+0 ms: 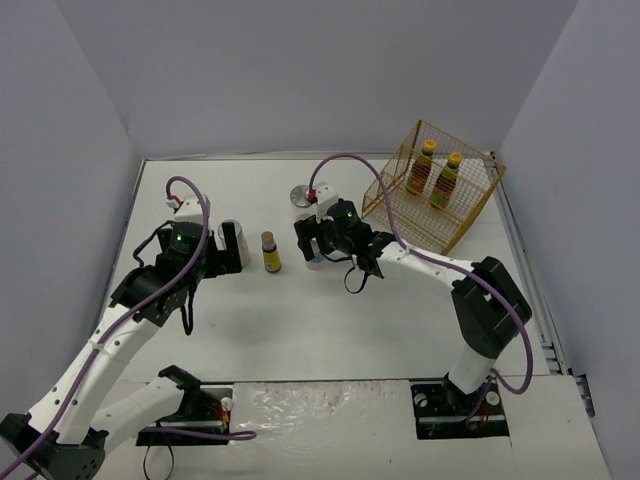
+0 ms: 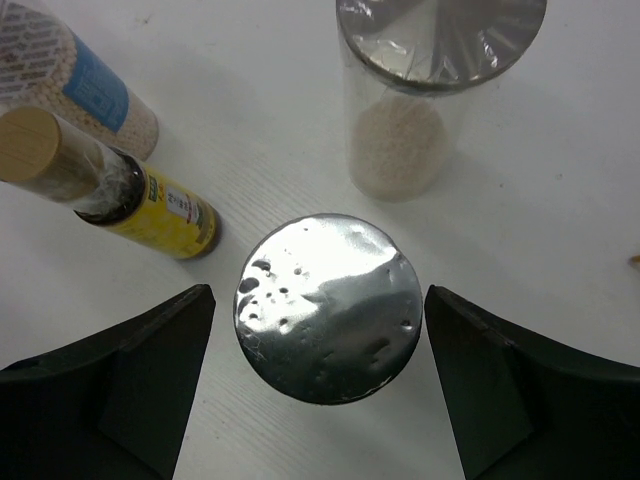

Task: Organize the condiment bottles

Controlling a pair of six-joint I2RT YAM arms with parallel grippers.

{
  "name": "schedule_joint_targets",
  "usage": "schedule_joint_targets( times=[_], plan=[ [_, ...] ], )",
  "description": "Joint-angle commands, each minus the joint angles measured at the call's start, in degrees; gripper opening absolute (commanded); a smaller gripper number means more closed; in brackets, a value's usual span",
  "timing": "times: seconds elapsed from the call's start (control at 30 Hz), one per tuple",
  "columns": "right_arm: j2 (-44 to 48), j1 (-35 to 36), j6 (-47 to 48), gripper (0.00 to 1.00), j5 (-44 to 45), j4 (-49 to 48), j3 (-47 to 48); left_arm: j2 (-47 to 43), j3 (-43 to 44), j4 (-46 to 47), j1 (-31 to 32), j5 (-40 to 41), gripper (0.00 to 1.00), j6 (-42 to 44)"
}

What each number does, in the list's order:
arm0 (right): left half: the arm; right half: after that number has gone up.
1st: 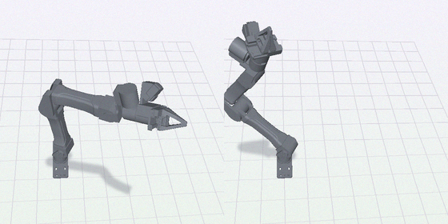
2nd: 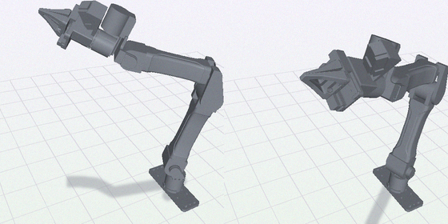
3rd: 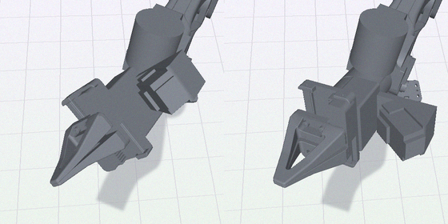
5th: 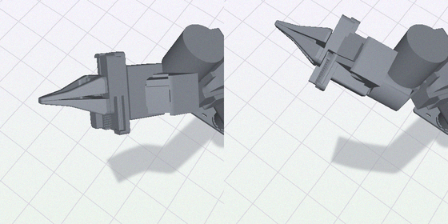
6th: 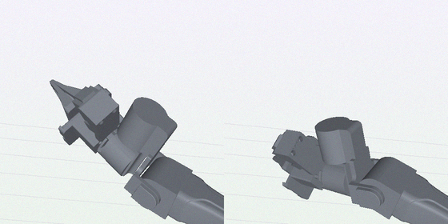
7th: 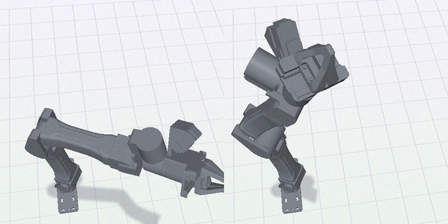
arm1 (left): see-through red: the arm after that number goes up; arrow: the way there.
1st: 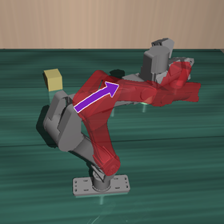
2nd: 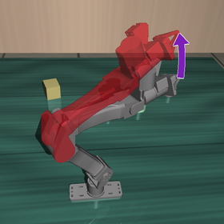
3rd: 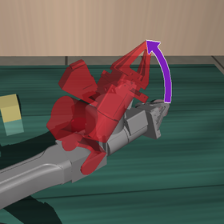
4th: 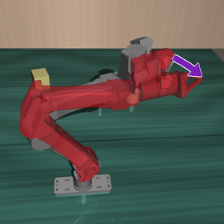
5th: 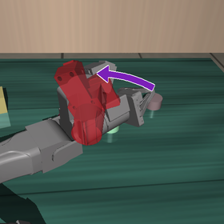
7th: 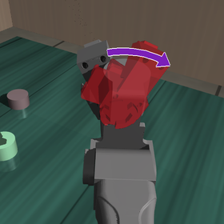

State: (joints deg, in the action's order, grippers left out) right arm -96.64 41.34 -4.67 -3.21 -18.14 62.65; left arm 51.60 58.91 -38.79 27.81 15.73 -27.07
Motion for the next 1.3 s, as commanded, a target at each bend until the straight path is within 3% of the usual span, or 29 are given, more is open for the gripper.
schedule_joint_targets(
  times=[0.0, 0.13, 0.3, 0.47, 0.63, 0.83, 1.1, 1.27],
  plan=[
    [-0.06, 0.17, -0.67, 0.79, 0.05, -4.54, -0.40, 0.54, 1.32, 2.34, -0.39, 0.62, 0.97, 0.35],
    [0.44, 0.23, -0.68, 0.64, 0.79, -5.06, -1.84, 1.03, 1.47, 2.81, -0.39, 0.28, 0.97, 0.43],
    [4.98, -0.04, 0.45, 0.27, 2.33, -6.11, -3.22, 1.04, 1.21, 2.94, -0.39, 0.01, 0.97, 0.26],
    [11.20, -1.26, 1.77, 0.01, 2.62, -2.58, -1.12, 0.85, 1.03, 3.09, -0.39, -0.03, 0.97, 0.29],
    [17.66, -4.45, 2.61, 0.00, 3.04, 1.21, 2.56, 0.66, 0.86, 3.11, -0.43, 0.06, 0.97, 0.35],
    [21.23, -14.31, 3.15, 0.00, 6.20, 4.41, 8.78, 0.61, 0.80, 3.34, -0.39, -0.17, 0.97, 0.38],
    [15.39, -24.91, 3.60, 0.00, 10.11, 1.35, 15.31, 0.16, 0.51, 3.64, -0.39, -0.96, 0.97, 0.16],
    [10.15, -29.80, 1.87, 0.00, 8.11, -1.33, 17.64, -0.86, -0.26, 3.65, -0.39, -1.29, 0.97, -0.08]
  ],
)
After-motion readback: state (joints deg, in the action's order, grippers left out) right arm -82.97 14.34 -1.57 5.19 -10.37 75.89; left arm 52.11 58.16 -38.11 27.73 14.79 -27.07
